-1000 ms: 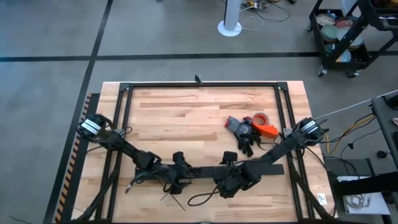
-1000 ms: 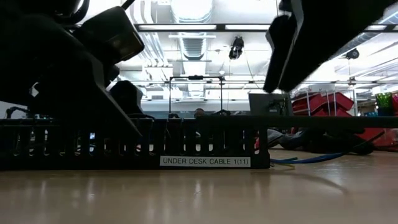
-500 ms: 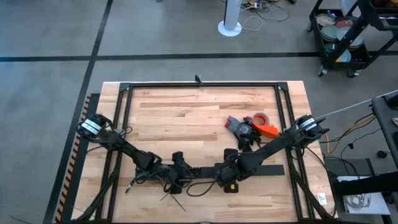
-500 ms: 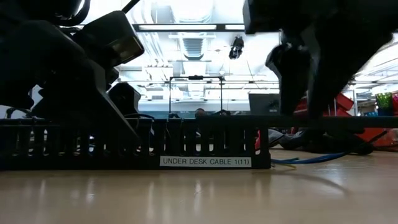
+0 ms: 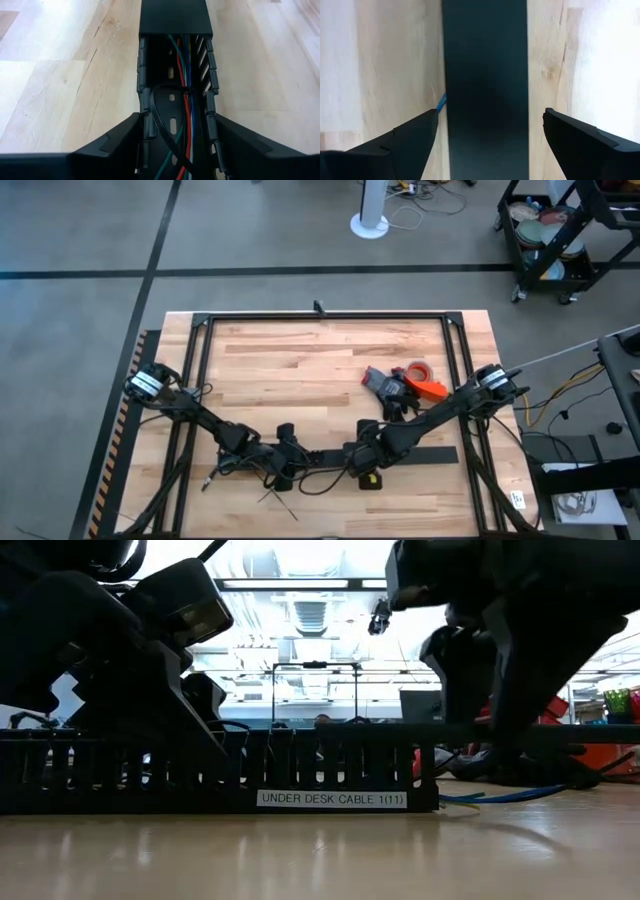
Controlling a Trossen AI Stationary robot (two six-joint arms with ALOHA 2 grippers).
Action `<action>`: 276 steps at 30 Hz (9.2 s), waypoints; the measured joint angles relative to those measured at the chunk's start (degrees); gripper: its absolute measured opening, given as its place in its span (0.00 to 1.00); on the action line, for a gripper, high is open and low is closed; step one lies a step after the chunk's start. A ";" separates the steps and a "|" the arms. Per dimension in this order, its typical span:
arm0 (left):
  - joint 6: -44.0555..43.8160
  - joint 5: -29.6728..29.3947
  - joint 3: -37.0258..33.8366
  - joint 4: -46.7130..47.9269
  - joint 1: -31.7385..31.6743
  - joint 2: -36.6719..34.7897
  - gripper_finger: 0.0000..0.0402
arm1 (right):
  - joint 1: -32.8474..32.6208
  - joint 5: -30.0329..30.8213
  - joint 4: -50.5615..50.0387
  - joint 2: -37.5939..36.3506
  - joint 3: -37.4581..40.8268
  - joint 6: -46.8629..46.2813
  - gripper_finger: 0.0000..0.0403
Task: Ziptie cables
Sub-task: Insert the black cable duct cover into the black cable duct
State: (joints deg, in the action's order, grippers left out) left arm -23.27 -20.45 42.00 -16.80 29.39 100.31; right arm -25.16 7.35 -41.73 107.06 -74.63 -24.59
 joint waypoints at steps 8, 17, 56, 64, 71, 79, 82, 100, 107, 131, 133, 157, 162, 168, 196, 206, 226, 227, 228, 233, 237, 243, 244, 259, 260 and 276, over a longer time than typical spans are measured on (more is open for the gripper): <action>0.02 0.02 0.00 0.18 -0.17 0.00 0.58 | 1.91 -0.42 1.83 -0.02 0.44 2.85 0.84; -0.83 0.24 -0.08 0.38 -1.18 0.00 0.68 | 2.22 -1.38 1.76 -0.02 0.86 2.80 0.84; 0.24 1.92 3.17 -0.73 -1.47 3.65 0.87 | 1.39 0.20 -1.58 -0.50 -0.35 1.58 0.83; -0.87 1.94 2.44 -0.60 -1.02 3.64 0.87 | 0.36 1.63 -1.14 -0.33 -0.20 -0.34 0.82; -1.09 0.08 2.11 -0.95 -1.05 4.92 0.69 | 0.82 1.66 -1.32 0.02 0.15 -0.40 0.82; 3.21 -0.26 2.18 -7.43 -1.18 7.50 0.58 | 0.87 0.68 -1.23 -0.11 0.15 -1.46 0.82; 3.82 -0.80 2.28 -9.58 -1.16 8.50 0.65 | 0.87 0.70 -1.40 -0.11 0.15 -1.42 0.82; 9.72 -4.31 2.05 -18.69 -1.82 9.86 0.87 | 0.93 1.37 0.41 -0.11 0.17 -1.40 0.82; 5.78 -3.92 2.05 -5.58 -1.48 1.60 0.86 | 0.93 1.28 0.64 -0.12 0.17 -1.39 0.82; 10.97 -10.98 2.12 -20.11 -0.50 -9.21 0.86 | -5.38 14.04 0.07 -13.14 0.24 -5.45 0.76; 8.05 -11.45 2.16 -19.45 -0.76 -6.46 0.86 | -5.60 14.32 0.08 -13.22 0.26 -6.36 0.76; 7.02 -5.42 6.73 -18.25 -1.49 11.56 0.97 | -6.46 10.21 10.92 -12.46 13.51 -14.80 0.80; 6.58 -5.98 8.83 -13.68 -1.80 13.14 0.97 | -6.46 10.21 10.32 -12.50 13.21 -13.35 0.81; 5.21 -6.05 8.61 -12.32 -2.00 12.90 0.96 | -5.82 10.17 10.54 -12.27 13.15 -9.38 0.81; 3.23 -3.99 12.69 -0.12 -2.12 12.64 0.69 | -1.36 7.45 17.44 -9.19 14.27 2.31 0.80; 2.92 -3.23 12.66 0.15 -2.14 12.50 0.57 | 0.69 6.14 22.80 -7.71 13.75 5.08 0.80; 3.47 -2.08 12.68 1.38 -2.14 12.41 0.58 | 2.44 2.56 26.97 -4.17 13.33 5.76 0.76; 3.72 -1.92 12.68 1.37 -2.14 12.41 0.58 | 2.46 2.02 27.08 -4.17 13.21 5.76 0.75; 3.88 -1.69 12.68 1.38 -2.14 12.41 0.58 | 2.53 1.33 27.28 -4.17 13.14 5.70 0.74; 4.11 -1.49 12.70 1.51 -2.12 12.41 0.57 | 2.55 0.09 27.36 -4.19 13.14 5.06 0.67; 4.09 -1.46 12.70 1.54 -2.12 12.41 0.58 | 2.59 -0.28 27.54 -3.73 13.09 5.06 0.63; 4.10 -1.41 12.68 1.86 -2.09 12.36 0.57 | 2.57 -0.37 28.80 -3.21 13.09 5.10 0.57; 4.10 -1.38 12.65 1.88 -2.07 12.35 0.57 | 2.57 -0.41 29.03 -3.18 13.09 5.10 0.56; 4.09 -0.92 12.55 2.36 -1.95 12.33 0.57 | 2.57 -3.04 33.26 -1.61 13.12 5.20 0.56; 4.09 -0.90 12.55 2.40 -1.95 12.33 0.57 | 2.57 -3.27 33.24 -1.61 13.07 5.29 0.56; 2.61 -1.92 12.72 4.01 -2.49 12.35 0.56 | 1.66 -2.60 28.77 -1.29 10.23 4.37 0.57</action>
State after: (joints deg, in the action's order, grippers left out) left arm -20.66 -22.37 54.72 -12.79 26.90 112.66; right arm -23.50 4.75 -12.96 105.78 -64.40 -20.22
